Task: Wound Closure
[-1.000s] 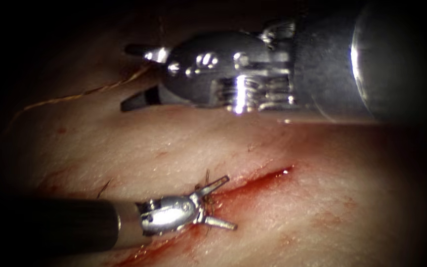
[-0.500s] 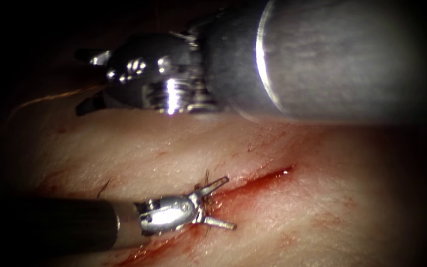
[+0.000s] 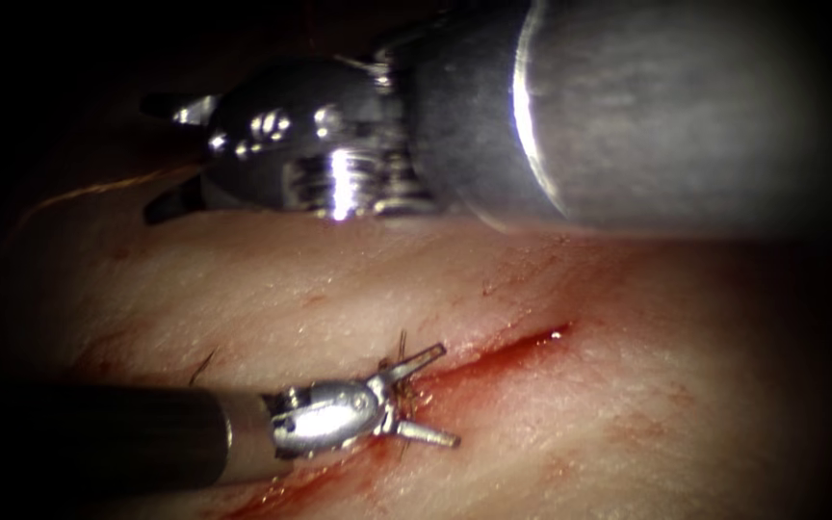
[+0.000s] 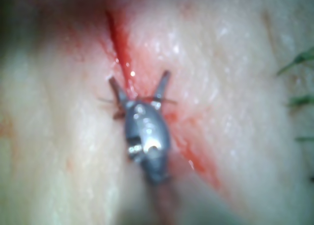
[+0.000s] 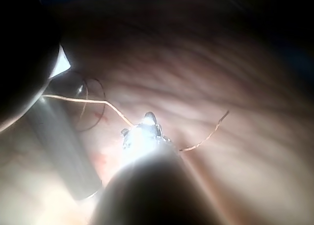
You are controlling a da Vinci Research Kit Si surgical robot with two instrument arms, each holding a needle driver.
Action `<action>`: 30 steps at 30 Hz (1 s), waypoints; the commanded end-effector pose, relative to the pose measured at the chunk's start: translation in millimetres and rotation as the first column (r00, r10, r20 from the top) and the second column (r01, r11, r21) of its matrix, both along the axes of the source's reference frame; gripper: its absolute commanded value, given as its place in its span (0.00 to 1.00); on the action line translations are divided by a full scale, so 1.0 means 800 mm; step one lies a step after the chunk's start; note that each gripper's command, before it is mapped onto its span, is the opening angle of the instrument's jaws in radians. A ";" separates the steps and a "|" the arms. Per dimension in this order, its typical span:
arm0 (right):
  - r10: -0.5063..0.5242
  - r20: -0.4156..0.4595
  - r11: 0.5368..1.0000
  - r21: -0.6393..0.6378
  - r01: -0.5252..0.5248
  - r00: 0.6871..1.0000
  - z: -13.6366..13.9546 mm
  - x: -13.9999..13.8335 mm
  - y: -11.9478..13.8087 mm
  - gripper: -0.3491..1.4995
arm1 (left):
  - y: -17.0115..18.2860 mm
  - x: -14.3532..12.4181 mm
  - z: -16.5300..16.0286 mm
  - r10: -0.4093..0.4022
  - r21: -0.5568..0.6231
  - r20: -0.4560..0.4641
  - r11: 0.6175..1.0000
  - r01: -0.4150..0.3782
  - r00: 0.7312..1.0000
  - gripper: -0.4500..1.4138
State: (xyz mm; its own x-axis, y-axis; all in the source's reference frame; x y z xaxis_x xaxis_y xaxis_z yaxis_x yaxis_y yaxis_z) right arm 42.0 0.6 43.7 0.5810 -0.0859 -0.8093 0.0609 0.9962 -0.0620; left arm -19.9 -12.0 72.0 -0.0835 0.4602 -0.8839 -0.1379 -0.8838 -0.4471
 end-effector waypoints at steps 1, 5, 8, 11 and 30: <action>-0.015 0.008 1.000 0.004 0.015 1.000 0.0011 0.0013 -0.0006 0.98 | -0.0007 -0.0007 0.0006 0.002 0.003 0.002 1.000 -0.002 1.000 0.69; -0.179 0.019 0.981 0.082 0.177 0.984 0.0010 -0.0006 -0.0012 0.07 | -0.0006 -0.0006 0.0005 0.003 0.004 0.003 1.000 -0.003 1.000 0.69; -0.162 0.034 0.985 0.062 0.160 0.986 0.0013 -0.0031 -0.0012 0.00 | -0.0003 -0.0004 0.0004 0.000 0.006 0.002 1.000 0.000 1.000 0.69; -0.175 0.056 0.984 0.037 0.173 0.983 0.0020 -0.0083 -0.0025 0.00 | 0.0007 0.0006 -0.0003 -0.007 0.013 -0.001 1.000 0.007 1.000 0.69; -0.053 0.383 0.998 0.034 0.043 0.922 0.0140 -0.0576 0.0013 0.00 | 0.0065 0.0076 -0.0038 -0.076 0.032 0.001 0.997 0.076 0.997 0.69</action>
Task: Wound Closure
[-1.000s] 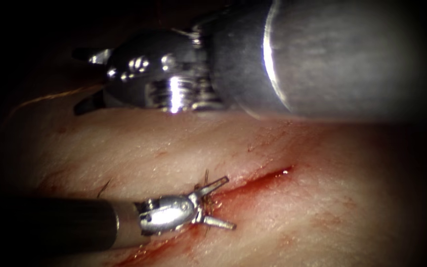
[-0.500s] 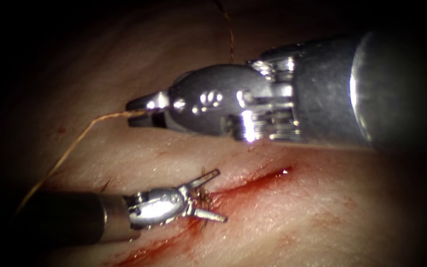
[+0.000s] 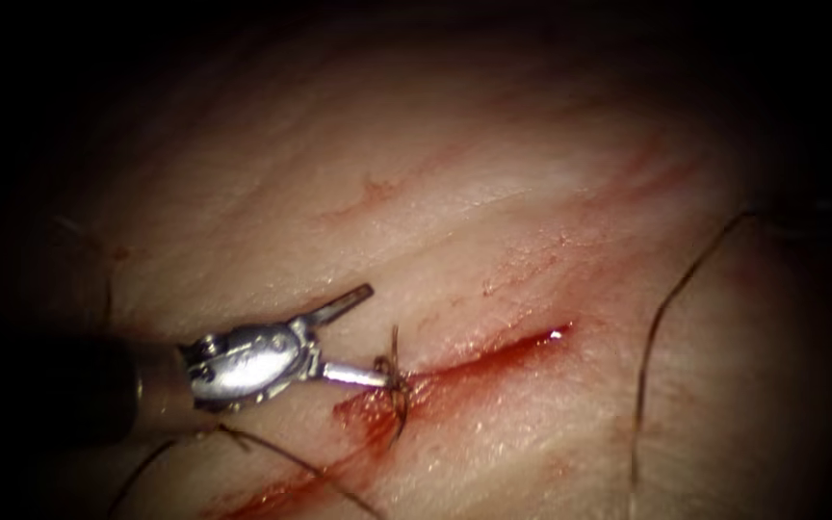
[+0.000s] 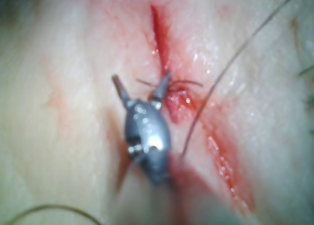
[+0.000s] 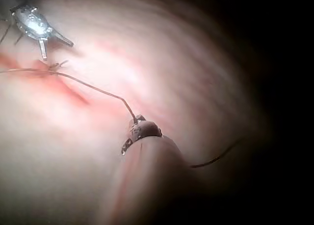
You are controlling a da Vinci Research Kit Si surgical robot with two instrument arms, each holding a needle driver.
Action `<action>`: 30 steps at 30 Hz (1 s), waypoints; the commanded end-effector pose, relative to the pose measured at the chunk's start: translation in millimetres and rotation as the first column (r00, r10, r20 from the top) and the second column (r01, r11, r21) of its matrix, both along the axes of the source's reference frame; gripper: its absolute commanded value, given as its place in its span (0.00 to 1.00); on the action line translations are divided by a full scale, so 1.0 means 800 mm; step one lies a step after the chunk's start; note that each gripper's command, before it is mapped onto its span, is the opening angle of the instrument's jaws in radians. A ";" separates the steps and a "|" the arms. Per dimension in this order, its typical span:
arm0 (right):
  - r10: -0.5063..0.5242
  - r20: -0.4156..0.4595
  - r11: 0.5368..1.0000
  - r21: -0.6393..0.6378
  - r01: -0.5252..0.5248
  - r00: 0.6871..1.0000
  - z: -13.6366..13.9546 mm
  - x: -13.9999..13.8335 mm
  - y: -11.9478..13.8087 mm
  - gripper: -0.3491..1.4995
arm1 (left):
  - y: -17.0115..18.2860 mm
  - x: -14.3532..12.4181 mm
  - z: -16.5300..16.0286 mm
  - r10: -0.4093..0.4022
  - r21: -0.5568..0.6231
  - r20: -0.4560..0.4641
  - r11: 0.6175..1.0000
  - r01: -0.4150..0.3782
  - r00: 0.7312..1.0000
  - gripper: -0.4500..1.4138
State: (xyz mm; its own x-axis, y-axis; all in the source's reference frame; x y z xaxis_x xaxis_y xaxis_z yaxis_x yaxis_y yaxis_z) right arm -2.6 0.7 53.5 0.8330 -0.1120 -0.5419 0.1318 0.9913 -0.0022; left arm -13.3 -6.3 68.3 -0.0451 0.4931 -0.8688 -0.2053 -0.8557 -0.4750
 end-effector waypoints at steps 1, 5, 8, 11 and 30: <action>0.022 0.036 1.000 -0.005 -0.021 0.999 0.0025 -0.0033 0.0024 0.00 | -0.0005 -0.0006 0.0006 0.002 0.002 0.002 1.000 -0.002 1.000 0.69; 0.078 0.153 0.996 -0.057 -0.070 0.985 0.0045 -0.0083 0.0085 0.00 | 0.0005 0.0007 -0.0003 -0.019 0.007 0.016 1.000 0.019 1.000 0.69; 0.112 0.188 0.992 -0.078 -0.098 0.976 0.0053 -0.0106 0.0114 0.00 | 0.0016 0.0019 -0.0013 -0.037 0.016 0.027 0.999 0.036 0.999 0.69; 0.124 0.199 0.991 -0.081 -0.109 0.972 0.0058 -0.0113 0.0121 0.00 | 0.0036 0.0034 -0.0029 -0.065 0.013 0.047 0.998 0.064 0.997 0.69; 0.150 0.178 0.988 -0.060 -0.142 0.972 0.0043 -0.0099 0.0128 0.00 | -0.0035 0.0086 -0.0074 0.173 0.071 -0.187 0.984 -0.162 0.967 0.78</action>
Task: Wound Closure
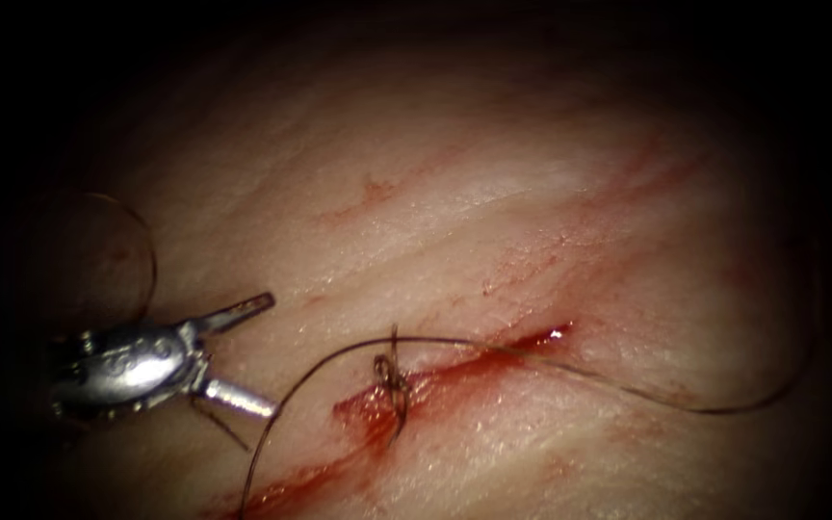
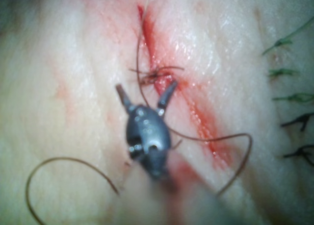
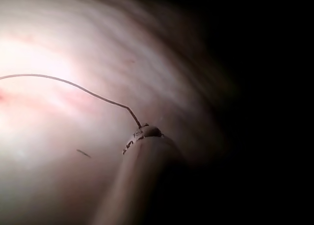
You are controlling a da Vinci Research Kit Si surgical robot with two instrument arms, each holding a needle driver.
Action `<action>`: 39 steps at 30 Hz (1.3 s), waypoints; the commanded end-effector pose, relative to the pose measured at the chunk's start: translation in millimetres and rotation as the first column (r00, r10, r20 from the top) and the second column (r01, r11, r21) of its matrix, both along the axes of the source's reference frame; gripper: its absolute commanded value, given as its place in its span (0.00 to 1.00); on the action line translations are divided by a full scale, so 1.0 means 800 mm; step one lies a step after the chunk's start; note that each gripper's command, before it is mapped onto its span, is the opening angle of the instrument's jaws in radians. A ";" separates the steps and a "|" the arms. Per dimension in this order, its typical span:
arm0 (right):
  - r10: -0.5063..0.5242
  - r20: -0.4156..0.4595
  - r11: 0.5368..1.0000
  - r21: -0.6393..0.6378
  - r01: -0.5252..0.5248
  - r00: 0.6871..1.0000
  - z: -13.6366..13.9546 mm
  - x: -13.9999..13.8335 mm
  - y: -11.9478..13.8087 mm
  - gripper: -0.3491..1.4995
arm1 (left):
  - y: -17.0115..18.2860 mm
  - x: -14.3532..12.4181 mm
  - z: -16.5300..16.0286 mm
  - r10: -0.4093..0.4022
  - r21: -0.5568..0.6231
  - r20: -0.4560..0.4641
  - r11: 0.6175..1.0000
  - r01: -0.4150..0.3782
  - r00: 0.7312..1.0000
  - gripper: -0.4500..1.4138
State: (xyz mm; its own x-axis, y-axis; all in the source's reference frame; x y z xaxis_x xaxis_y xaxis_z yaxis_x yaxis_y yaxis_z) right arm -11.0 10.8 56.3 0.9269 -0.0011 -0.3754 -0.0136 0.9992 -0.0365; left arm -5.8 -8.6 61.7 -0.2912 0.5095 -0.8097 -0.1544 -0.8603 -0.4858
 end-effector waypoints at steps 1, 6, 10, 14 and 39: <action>-0.002 -0.004 1.000 -0.001 0.002 1.000 0.0008 0.0007 0.0001 0.00 | -0.0015 -0.0008 0.0014 0.017 0.007 -0.024 1.000 -0.017 1.000 0.78; 0.000 -0.010 1.000 0.003 0.000 1.000 0.0006 0.0012 -0.0002 0.00 | -0.0039 -0.0015 0.0050 0.079 0.050 -0.181 0.996 -0.071 0.980 0.79; -0.005 -0.015 1.000 0.005 0.005 1.000 0.0004 0.0015 -0.0005 0.00 | -0.0038 -0.0023 0.0080 0.051 0.070 -0.223 0.997 -0.036 0.973 0.80; -0.008 -0.021 1.000 0.007 0.008 1.000 0.0000 0.0021 -0.0011 0.00 | -0.0037 -0.0032 0.0103 0.025 0.107 -0.239 0.994 0.000 0.971 0.81; 0.188 -0.262 0.981 0.092 -0.169 0.947 -0.0067 0.0054 -0.0118 0.98 | 0.0248 -0.0063 -0.0003 -0.095 0.099 -0.134 0.989 0.109 0.986 0.00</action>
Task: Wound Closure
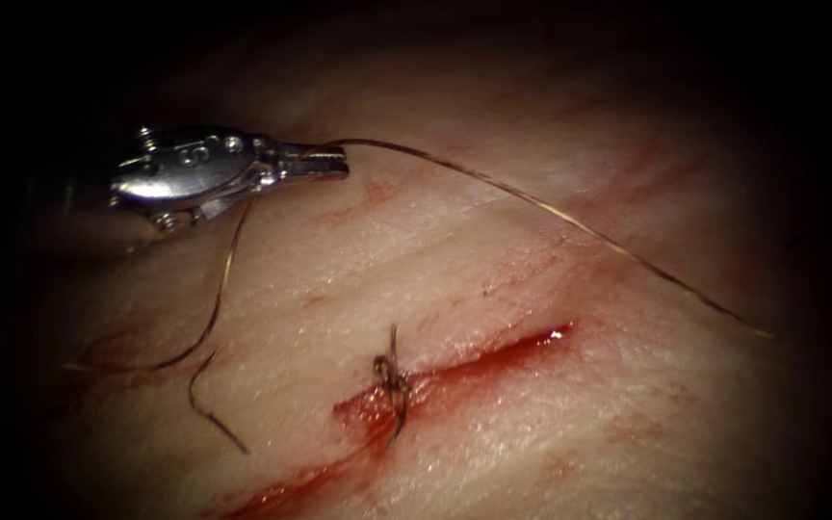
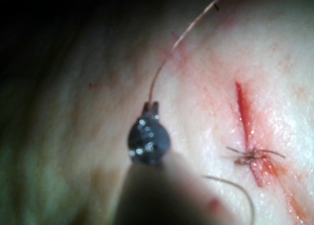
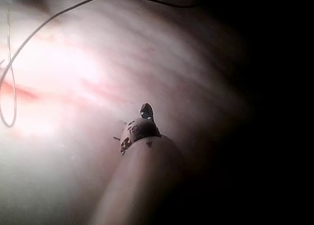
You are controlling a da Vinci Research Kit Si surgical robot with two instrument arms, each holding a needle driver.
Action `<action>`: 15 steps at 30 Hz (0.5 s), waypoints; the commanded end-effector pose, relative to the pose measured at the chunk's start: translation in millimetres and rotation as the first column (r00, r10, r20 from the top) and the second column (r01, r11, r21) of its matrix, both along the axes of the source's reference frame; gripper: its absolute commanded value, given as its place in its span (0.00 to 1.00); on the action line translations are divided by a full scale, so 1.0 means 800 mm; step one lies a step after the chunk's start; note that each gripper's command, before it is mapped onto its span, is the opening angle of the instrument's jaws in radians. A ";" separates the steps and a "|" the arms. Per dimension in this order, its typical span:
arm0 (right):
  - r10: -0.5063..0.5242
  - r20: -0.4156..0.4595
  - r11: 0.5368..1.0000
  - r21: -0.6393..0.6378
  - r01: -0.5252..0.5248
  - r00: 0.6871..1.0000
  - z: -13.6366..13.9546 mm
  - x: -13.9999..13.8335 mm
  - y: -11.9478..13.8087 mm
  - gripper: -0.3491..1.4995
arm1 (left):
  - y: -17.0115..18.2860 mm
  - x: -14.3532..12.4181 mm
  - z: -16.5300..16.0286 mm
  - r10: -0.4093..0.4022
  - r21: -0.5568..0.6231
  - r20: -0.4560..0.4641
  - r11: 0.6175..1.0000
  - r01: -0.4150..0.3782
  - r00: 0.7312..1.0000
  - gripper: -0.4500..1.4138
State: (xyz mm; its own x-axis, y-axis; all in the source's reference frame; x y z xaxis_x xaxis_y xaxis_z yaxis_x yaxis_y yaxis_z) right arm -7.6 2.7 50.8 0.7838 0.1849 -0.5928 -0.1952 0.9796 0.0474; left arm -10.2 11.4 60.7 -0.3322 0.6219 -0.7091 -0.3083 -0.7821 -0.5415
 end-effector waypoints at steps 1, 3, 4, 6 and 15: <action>0.003 -0.042 1.000 0.011 -0.002 0.999 -0.0006 0.0018 -0.0027 0.98 | 0.0019 -0.0014 0.0010 -0.012 -0.004 0.001 1.000 0.012 1.000 0.00; 0.001 -0.079 1.000 0.013 0.000 0.997 -0.0020 0.0038 -0.0051 0.99 | 0.0044 -0.0028 0.0015 -0.022 -0.018 0.002 1.000 0.022 1.000 0.00; -0.004 -0.097 1.000 0.017 0.006 0.995 -0.0025 0.0047 -0.0060 0.99 | 0.0059 -0.0040 0.0019 -0.028 -0.013 0.005 1.000 0.028 1.000 0.00; -0.016 -0.134 1.000 0.024 0.020 0.991 -0.0035 0.0066 -0.0075 0.99 | 0.0080 -0.0061 0.0028 -0.033 -0.006 0.021 0.999 0.033 0.999 0.00; -0.052 -0.217 0.999 0.003 0.054 0.975 -0.0055 0.0173 -0.0151 0.99 | 0.0164 -0.0190 0.0098 -0.068 -0.029 0.025 0.997 0.069 0.997 0.00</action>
